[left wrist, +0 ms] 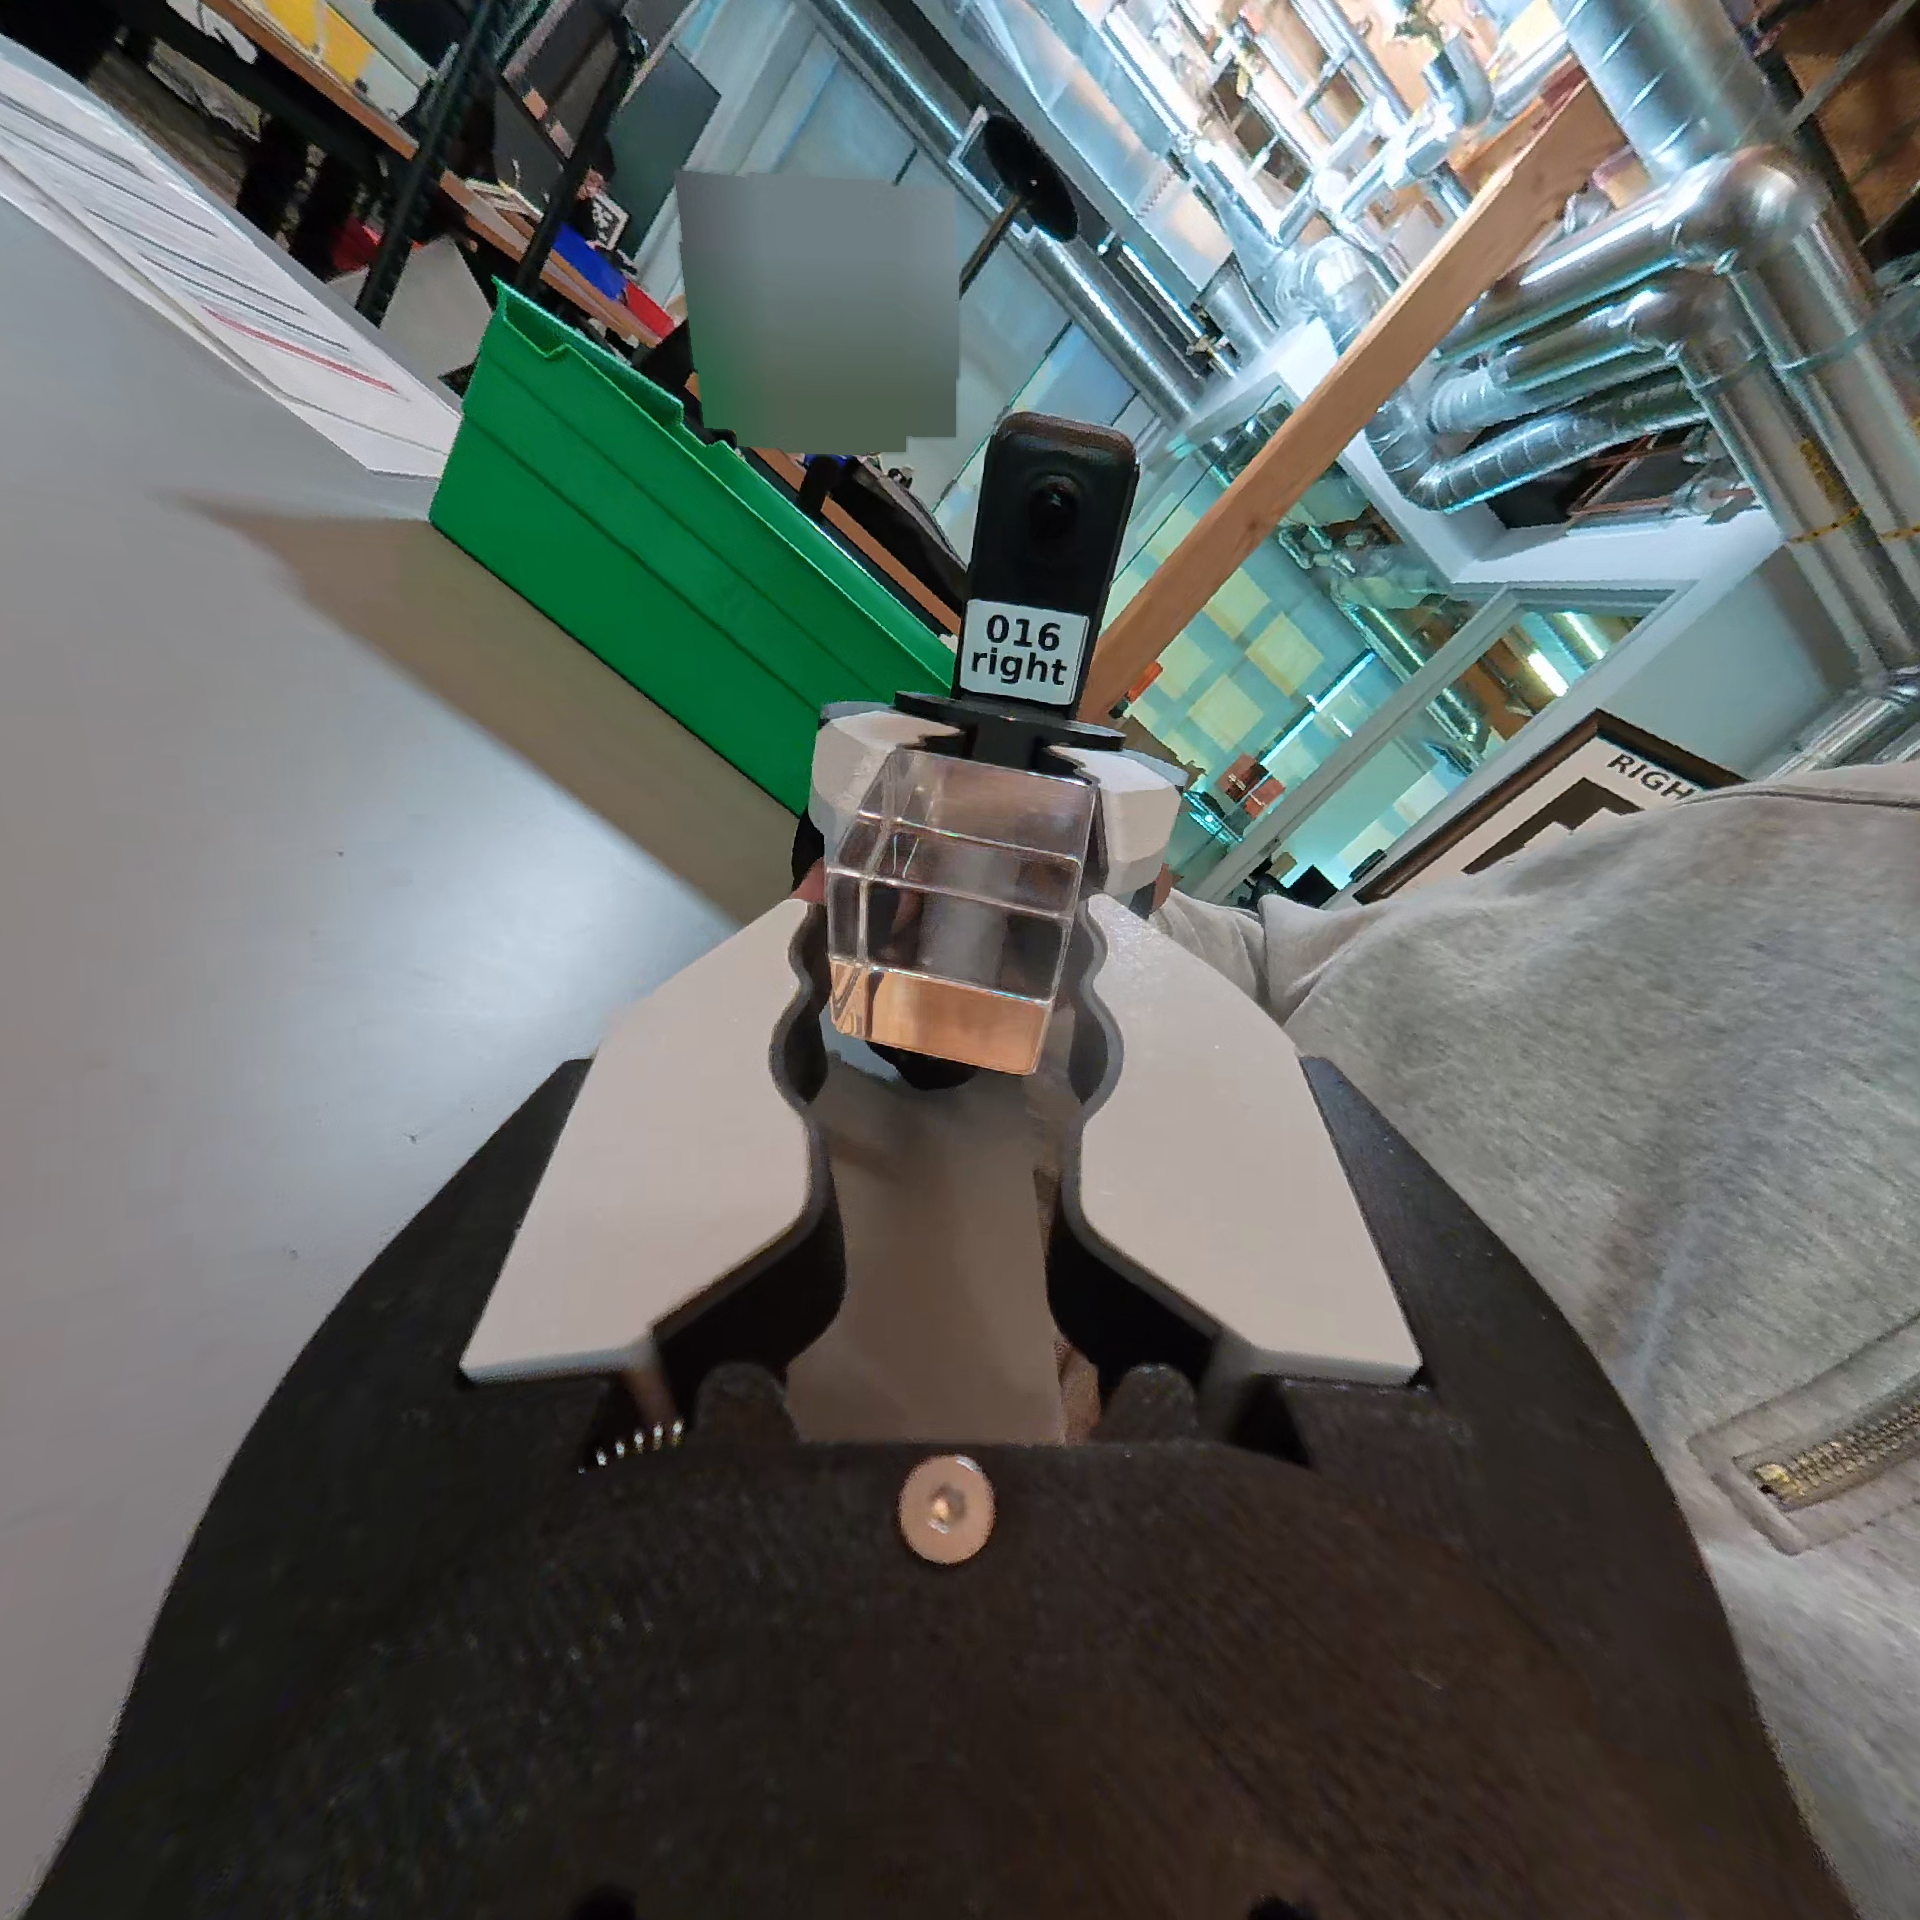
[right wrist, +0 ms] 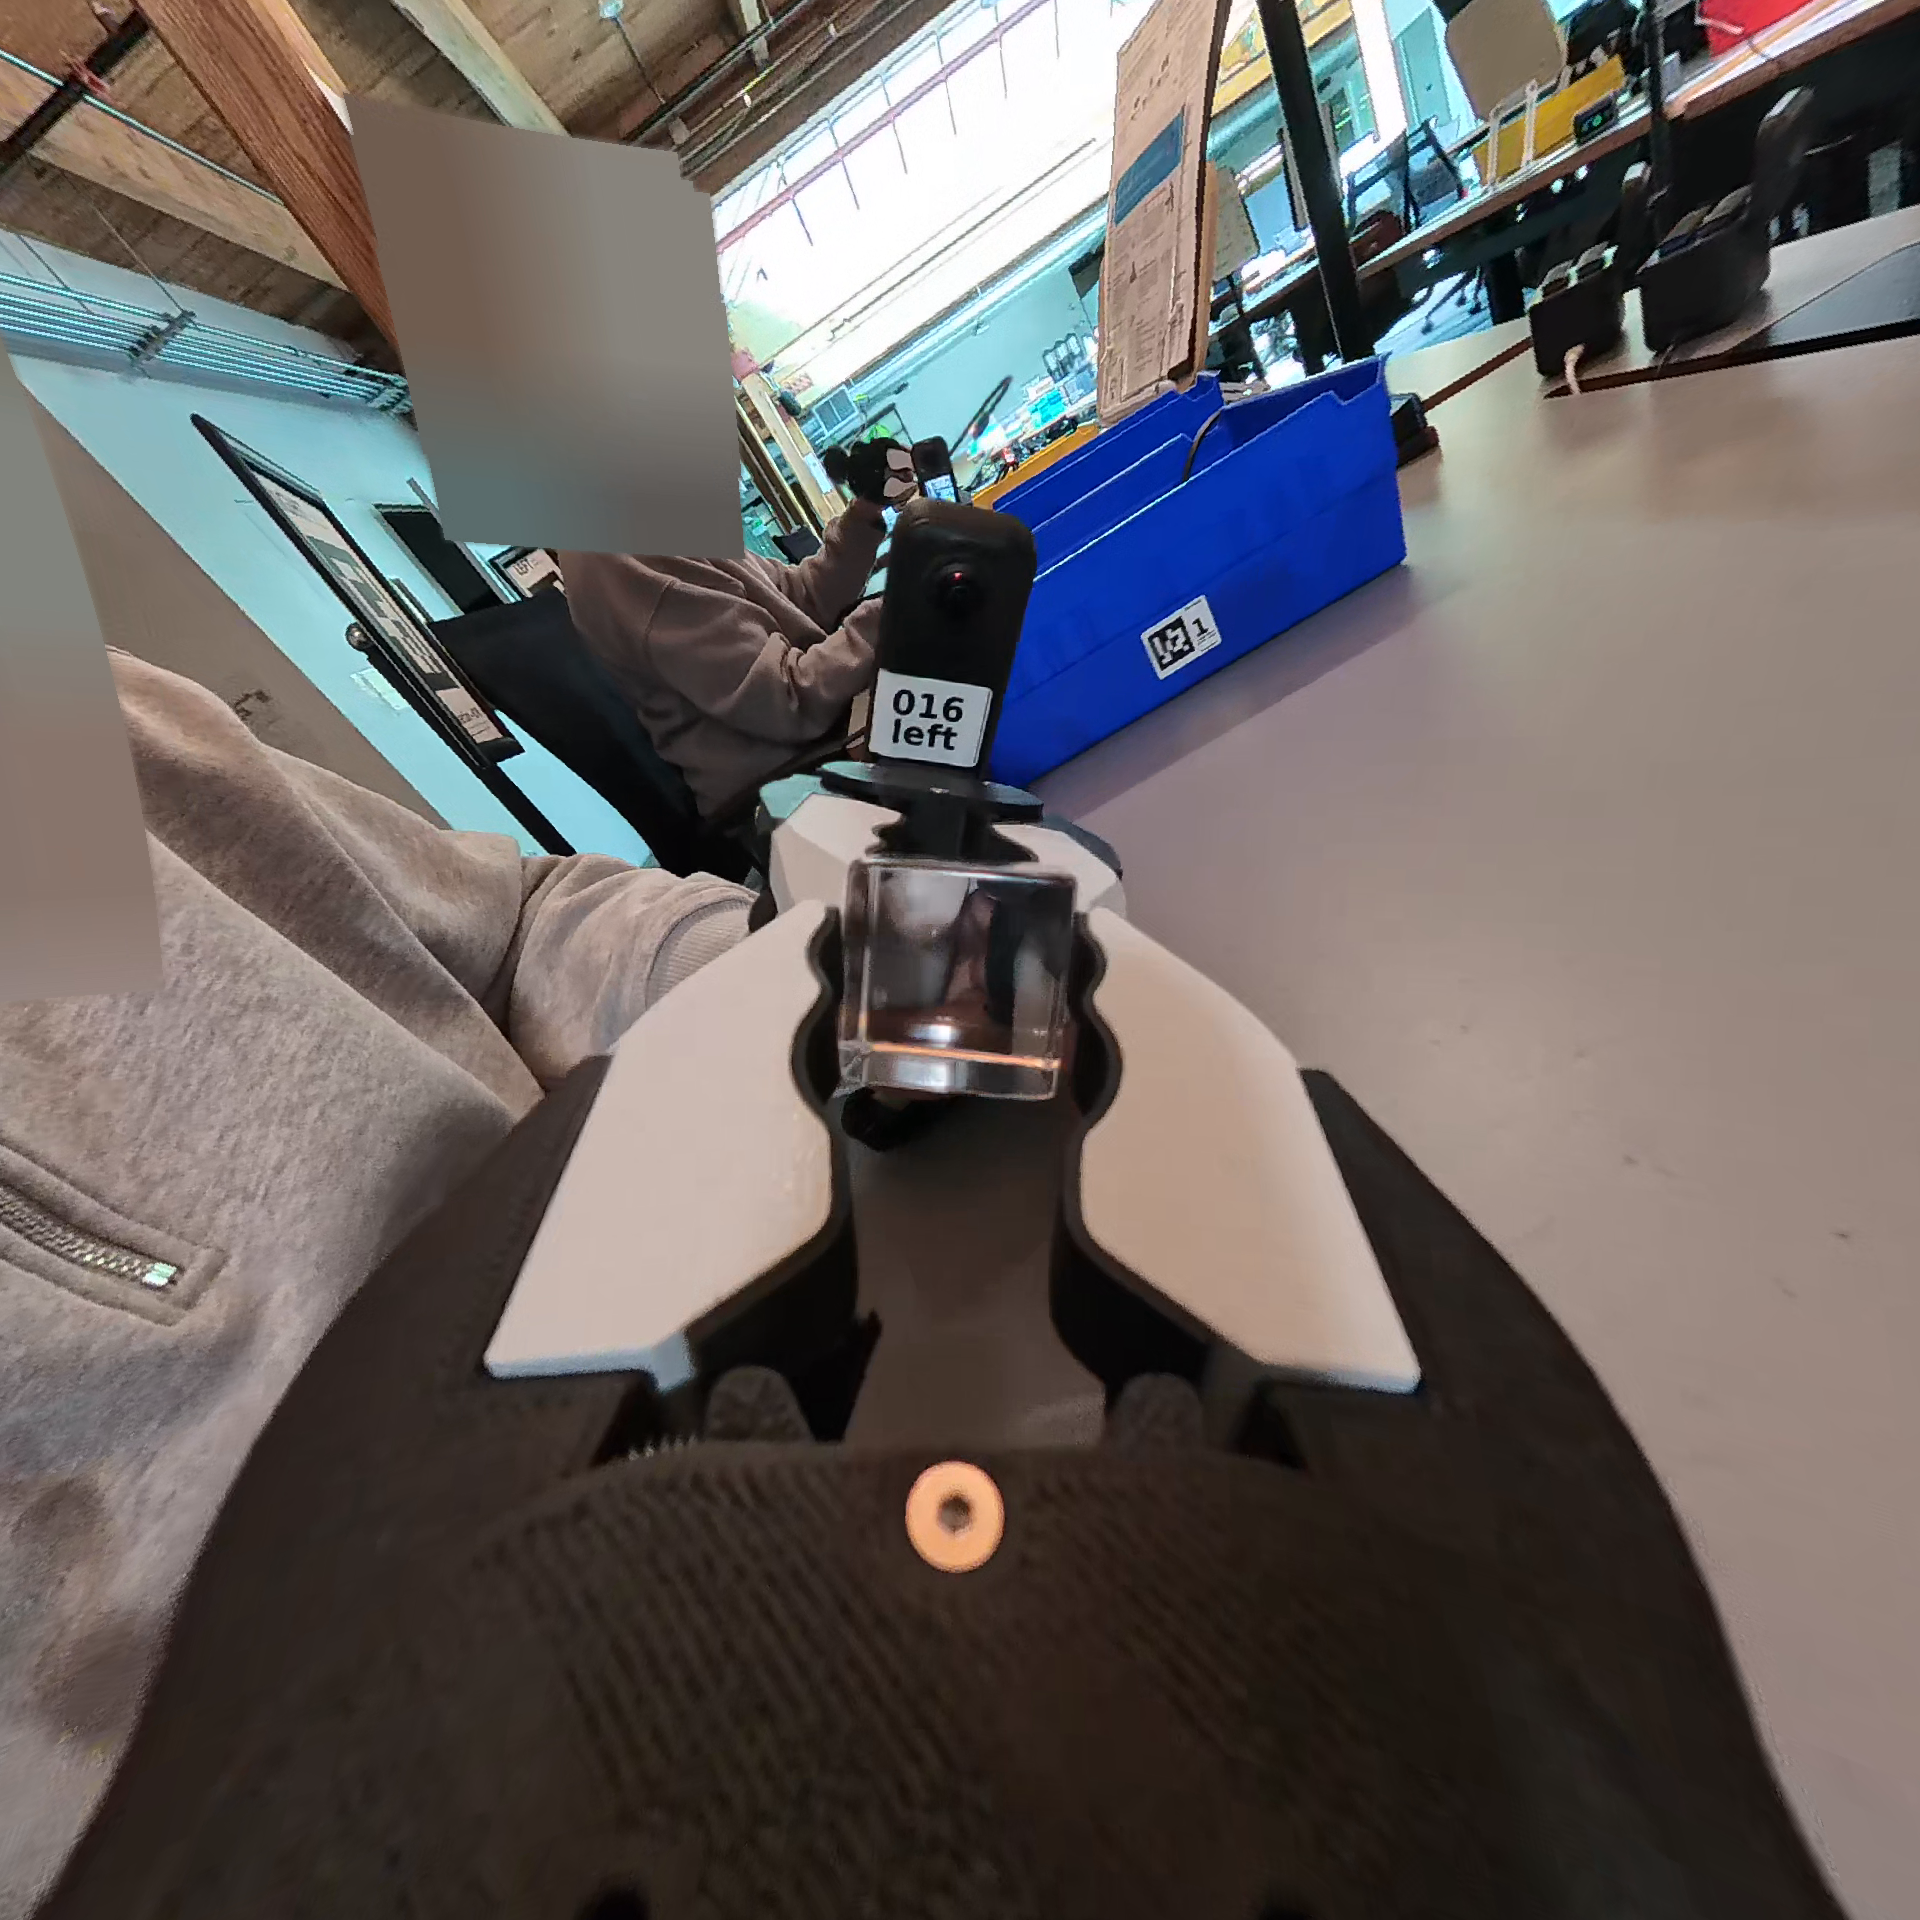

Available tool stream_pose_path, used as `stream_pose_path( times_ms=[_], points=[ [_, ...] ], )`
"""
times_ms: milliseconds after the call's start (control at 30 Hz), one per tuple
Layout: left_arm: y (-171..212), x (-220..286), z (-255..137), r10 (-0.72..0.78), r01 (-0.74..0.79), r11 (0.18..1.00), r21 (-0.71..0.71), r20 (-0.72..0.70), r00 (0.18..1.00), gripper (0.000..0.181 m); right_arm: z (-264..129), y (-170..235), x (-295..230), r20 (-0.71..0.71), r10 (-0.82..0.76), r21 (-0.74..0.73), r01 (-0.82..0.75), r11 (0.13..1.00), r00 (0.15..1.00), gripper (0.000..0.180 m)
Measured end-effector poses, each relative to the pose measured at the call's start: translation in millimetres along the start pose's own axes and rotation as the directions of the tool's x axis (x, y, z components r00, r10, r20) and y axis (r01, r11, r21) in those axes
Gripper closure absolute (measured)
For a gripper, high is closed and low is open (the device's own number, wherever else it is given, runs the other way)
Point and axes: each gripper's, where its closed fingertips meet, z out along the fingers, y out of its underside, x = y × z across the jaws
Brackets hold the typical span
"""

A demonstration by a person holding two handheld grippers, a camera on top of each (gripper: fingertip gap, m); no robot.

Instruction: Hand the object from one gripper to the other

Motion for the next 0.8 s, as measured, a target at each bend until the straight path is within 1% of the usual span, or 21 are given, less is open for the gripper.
stream_pose_path(
  times_ms=[100, 233, 400, 500, 600, 667, 733, 800],
  points=[
    [-1, -3, -2, -0.026, 0.026, 1.0, 0.0, 0.011, 1.0, 0.138, 0, 2, 2, 0.011, 0.039, -0.01, -0.039, 0.999, 0.999, 0.137],
    [-2, -6, -4, -0.012, 0.012, 1.0, -0.001, 0.035, 0.999, 0.138, -1, 7, 4, 0.01, 0.071, -0.033, -0.071, 0.997, 0.997, 0.138],
    [-2, -6, -4, -0.011, 0.012, 1.0, -0.015, 0.039, 0.999, 0.138, -2, 7, 4, 0.01, 0.056, -0.045, -0.056, 0.997, 0.998, 0.137],
    [-3, -8, -5, -0.048, 0.048, 0.999, -0.005, 0.036, 0.998, 0.138, -3, 6, 6, -0.007, 0.022, -0.05, -0.022, 0.999, 1.0, 0.136],
    [-7, -14, -9, -0.131, 0.13, 0.991, 0.034, 0.029, 0.991, 0.138, -6, 1, 6, -0.019, -0.076, -0.036, 0.076, 0.996, 0.997, 0.125],
    [-9, -18, -13, -0.206, 0.204, 0.977, 0.064, 0.016, 0.978, 0.138, -7, 0, 3, -0.017, -0.194, -0.038, 0.193, 0.98, 0.981, 0.12],
    [-10, -23, -15, -0.27, 0.269, 0.959, 0.085, 0.004, 0.963, 0.138, -7, 1, 3, -0.043, -0.349, -0.067, 0.345, 0.936, 0.936, 0.116],
    [-9, -25, -15, -0.304, 0.303, 0.949, 0.086, -0.006, 0.953, 0.138, -7, 4, 5, -0.076, -0.495, -0.119, 0.485, 0.866, 0.865, 0.111]
  ],
)
